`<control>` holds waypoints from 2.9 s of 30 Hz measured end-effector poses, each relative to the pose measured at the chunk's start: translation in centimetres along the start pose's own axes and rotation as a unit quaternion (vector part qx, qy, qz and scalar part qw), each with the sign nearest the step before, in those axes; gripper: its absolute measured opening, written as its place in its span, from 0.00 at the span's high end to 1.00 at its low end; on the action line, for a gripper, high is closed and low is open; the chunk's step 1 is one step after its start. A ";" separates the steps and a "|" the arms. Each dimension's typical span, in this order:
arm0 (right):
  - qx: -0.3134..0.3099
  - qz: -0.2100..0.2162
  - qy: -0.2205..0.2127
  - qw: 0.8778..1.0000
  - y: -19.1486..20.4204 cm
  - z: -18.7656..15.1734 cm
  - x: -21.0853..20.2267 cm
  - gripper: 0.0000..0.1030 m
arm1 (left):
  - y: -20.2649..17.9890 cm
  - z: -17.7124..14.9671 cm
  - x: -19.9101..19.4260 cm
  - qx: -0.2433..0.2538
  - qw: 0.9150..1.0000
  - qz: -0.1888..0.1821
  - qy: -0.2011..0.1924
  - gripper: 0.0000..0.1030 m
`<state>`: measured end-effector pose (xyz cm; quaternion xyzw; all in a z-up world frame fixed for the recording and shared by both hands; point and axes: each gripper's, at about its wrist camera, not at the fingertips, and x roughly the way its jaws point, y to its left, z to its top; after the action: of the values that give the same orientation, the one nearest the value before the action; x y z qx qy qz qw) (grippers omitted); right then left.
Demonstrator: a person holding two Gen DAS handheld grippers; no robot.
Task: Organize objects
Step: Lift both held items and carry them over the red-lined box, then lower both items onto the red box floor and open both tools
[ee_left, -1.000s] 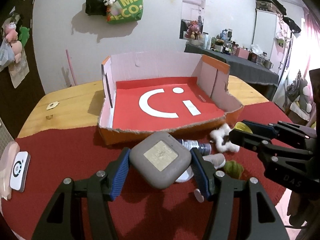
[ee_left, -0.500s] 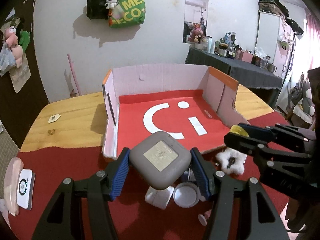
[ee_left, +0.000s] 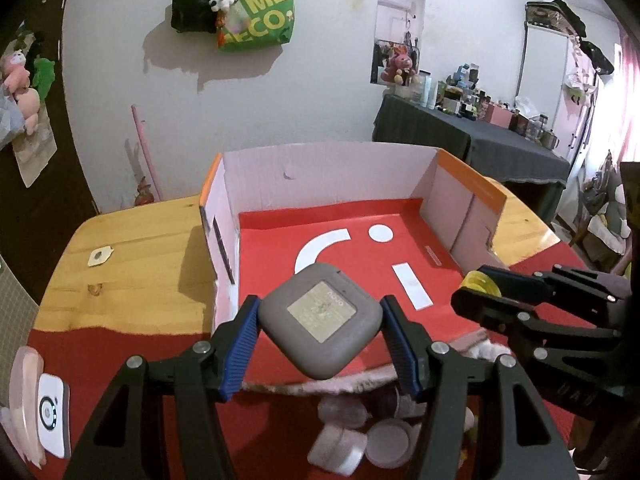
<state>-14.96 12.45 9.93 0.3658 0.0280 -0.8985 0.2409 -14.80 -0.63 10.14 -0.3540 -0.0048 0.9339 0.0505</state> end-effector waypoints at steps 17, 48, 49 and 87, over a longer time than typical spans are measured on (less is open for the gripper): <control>0.016 -0.014 0.053 0.998 -2.5 1.6 5.2 0.72 | 1.2 1.4 6.5 -0.016 0.998 -0.011 0.058 0.40; 0.026 -0.032 0.111 0.993 -4.4 0.1 9.0 0.72 | 1.1 -0.1 10.8 -0.021 0.991 -0.038 0.128 0.40; 0.026 -0.032 0.112 0.993 -4.4 0.1 8.9 0.72 | 1.1 -0.1 10.8 -0.021 0.991 -0.038 0.128 0.40; 0.027 -0.022 0.091 0.995 -3.9 0.3 6.8 0.43 | 0.9 0.1 9.7 -0.021 0.993 -0.035 0.110 0.33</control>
<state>-21.14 13.01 5.10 0.4518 0.0338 -0.8671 0.2073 -22.15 -0.58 3.77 -0.4553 -0.0310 0.8865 0.0765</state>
